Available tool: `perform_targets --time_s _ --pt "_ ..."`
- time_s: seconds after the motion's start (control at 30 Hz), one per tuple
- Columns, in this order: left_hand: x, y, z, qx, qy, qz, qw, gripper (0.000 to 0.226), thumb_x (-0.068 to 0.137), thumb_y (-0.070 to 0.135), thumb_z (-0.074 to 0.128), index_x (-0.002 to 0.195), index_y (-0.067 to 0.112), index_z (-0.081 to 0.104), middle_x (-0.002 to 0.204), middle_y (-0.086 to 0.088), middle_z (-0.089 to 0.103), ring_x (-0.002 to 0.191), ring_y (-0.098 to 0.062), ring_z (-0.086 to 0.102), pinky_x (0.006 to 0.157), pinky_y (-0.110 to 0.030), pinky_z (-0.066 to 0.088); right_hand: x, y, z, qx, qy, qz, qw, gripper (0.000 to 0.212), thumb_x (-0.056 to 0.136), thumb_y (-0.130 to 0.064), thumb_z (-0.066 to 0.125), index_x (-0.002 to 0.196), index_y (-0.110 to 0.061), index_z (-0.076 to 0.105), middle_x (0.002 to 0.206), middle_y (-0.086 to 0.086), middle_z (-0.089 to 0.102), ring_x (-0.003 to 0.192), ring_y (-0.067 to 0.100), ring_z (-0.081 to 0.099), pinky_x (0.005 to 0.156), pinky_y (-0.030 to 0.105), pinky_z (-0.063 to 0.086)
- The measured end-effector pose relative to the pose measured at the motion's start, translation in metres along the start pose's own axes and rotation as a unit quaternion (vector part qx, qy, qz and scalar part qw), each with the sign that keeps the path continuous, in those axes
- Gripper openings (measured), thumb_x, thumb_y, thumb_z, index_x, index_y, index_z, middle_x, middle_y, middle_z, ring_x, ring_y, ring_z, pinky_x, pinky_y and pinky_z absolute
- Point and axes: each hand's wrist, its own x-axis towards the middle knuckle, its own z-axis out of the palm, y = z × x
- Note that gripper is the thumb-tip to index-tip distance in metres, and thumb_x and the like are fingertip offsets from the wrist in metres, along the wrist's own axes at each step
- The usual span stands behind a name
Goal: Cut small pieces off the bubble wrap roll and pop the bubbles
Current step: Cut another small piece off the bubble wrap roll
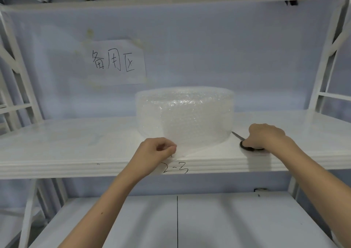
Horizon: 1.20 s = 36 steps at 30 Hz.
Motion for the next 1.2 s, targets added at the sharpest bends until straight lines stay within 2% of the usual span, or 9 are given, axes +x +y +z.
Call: perform_targets --time_s 0.1,0.23,0.33,0.5,0.6,0.7,0.83,0.97,1.2 --pt "-0.003 0.002 0.001 -0.010 0.004 -0.002 1.000 0.011 0.090 0.023 0.065 0.086 0.022 0.075 0.082 0.002 0.076 0.087 -0.016 0.069 0.083 -0.033 0.051 -0.011 0.025 0.000 0.046 0.025 0.001 0.999 0.026 0.089 -0.033 0.056 0.077 -0.011 0.050 0.076 0.005 0.058 0.062 0.021 0.054 0.054 0.027 0.038" --pt "-0.006 0.008 0.006 -0.018 0.014 -0.005 1.000 0.013 0.094 0.029 0.059 0.088 0.023 0.069 0.081 0.009 0.077 0.076 -0.013 0.065 0.084 -0.043 0.052 -0.037 0.056 0.002 0.144 0.037 -0.009 0.989 0.044 0.091 -0.038 0.055 0.061 -0.006 0.046 0.056 0.006 0.050 0.048 0.024 0.053 0.051 0.028 0.033" --pt "-0.007 0.013 0.014 -0.021 0.025 -0.017 0.999 0.013 0.096 0.030 0.054 0.088 0.025 0.063 0.080 0.010 0.077 0.069 -0.014 0.061 0.078 -0.041 0.053 -0.061 0.064 0.008 0.266 0.013 -0.035 0.963 0.046 0.093 -0.039 0.054 0.068 0.000 0.057 0.061 0.011 0.068 0.054 0.024 0.068 0.060 0.030 0.045" --pt "-0.012 0.019 0.025 -0.015 0.069 -0.002 0.997 0.013 0.098 0.026 0.049 0.091 0.024 0.060 0.077 0.005 0.076 0.055 -0.014 0.061 0.051 -0.024 0.046 -0.102 0.049 0.026 0.636 -0.141 -0.080 0.754 0.040 0.082 -0.028 0.070 0.082 0.012 0.068 0.093 0.034 0.070 0.067 0.025 0.069 0.066 0.028 0.061" --pt "-0.012 0.020 0.030 -0.038 0.077 -0.010 0.996 0.009 0.097 0.024 0.052 0.095 0.023 0.061 0.075 -0.001 0.076 0.052 -0.015 0.063 0.053 -0.022 0.051 -0.117 0.033 0.056 0.700 -0.256 -0.129 0.654 0.069 0.044 -0.046 0.094 0.082 0.007 0.074 0.095 0.030 0.071 0.070 0.024 0.070 0.063 0.028 0.059" --pt "-0.013 0.016 0.029 -0.097 0.046 -0.032 0.994 0.009 0.094 0.020 0.062 0.102 0.018 0.065 0.075 -0.007 0.075 0.066 -0.022 0.072 0.063 -0.024 0.056 -0.122 0.014 0.086 0.723 -0.331 -0.162 0.584 0.053 0.049 -0.030 0.094 0.083 0.003 0.072 0.096 0.025 0.070 0.069 0.026 0.067 0.063 0.032 0.058" --pt "-0.019 0.006 0.027 -0.118 0.025 -0.053 0.991 0.010 0.092 0.007 0.063 0.095 0.000 0.069 0.081 -0.024 0.073 0.072 -0.019 0.071 0.071 -0.028 0.060 -0.127 -0.015 0.111 0.700 -0.359 -0.174 0.592 0.013 0.074 -0.017 0.075 0.075 -0.004 0.074 0.087 0.019 0.064 0.067 0.021 0.064 0.062 0.030 0.055" --pt "-0.023 0.004 0.026 -0.138 0.022 -0.081 0.987 0.015 0.092 0.005 0.064 0.095 -0.008 0.069 0.080 -0.021 0.072 0.061 -0.009 0.068 0.064 -0.020 0.057 -0.126 -0.035 0.122 0.700 -0.365 -0.176 0.588 0.024 0.075 -0.030 0.073 0.061 -0.012 0.065 0.078 0.013 0.061 0.060 0.022 0.055 0.056 0.033 0.049" --pt "-0.020 0.002 0.022 -0.153 0.037 -0.098 0.983 0.010 0.089 0.006 0.068 0.086 -0.001 0.072 0.072 -0.011 0.073 0.056 -0.010 0.065 0.060 -0.019 0.056 -0.120 -0.048 0.146 0.676 -0.392 -0.163 0.603 0.043 0.066 -0.043 0.068 0.072 -0.004 0.051 0.077 0.011 0.060 0.059 0.025 0.054 0.051 0.034 0.049"
